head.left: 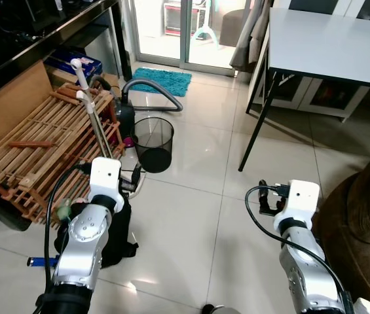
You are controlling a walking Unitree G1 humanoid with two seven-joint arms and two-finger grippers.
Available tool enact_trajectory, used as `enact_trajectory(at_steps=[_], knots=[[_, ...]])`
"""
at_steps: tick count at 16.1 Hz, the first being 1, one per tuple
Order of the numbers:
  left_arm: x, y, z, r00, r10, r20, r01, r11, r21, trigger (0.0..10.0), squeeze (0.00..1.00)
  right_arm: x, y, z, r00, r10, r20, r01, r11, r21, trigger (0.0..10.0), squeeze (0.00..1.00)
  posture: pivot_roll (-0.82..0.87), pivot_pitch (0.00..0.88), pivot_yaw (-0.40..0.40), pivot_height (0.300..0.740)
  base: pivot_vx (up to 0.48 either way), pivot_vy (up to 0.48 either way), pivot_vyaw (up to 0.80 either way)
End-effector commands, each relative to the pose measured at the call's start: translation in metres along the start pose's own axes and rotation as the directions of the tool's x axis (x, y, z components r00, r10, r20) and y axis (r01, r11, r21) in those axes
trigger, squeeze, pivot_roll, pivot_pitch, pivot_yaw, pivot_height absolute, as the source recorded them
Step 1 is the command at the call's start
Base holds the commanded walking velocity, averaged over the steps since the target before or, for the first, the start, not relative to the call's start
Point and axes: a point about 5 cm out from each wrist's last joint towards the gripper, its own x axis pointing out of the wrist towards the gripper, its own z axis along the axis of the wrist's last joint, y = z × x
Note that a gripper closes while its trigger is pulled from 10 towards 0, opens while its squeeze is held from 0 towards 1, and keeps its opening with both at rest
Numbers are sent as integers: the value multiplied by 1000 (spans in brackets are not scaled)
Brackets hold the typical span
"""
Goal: Move the pillow to the sofa from floor
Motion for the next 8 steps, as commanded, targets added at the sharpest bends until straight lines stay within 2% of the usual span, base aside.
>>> enact_trajectory(at_steps=[1, 8], knots=[[1, -2, -2, 1000, -13, -14, 14, 1000, 12, 10000, 0, -2, -4, 1, 1000, -18, -1, 18, 1000, 3, 10000, 0, -63, 0, 31, 740, 0, 0, -775], [-1, -3, -3, 1000, -2, -12, 2, 1000, 17, 10000, 0, -1, -3, 3, 1000, -6, -5, 6, 1000, -9, 10000, 0, -62, 0, 13, 740, 0, 0, -775]])
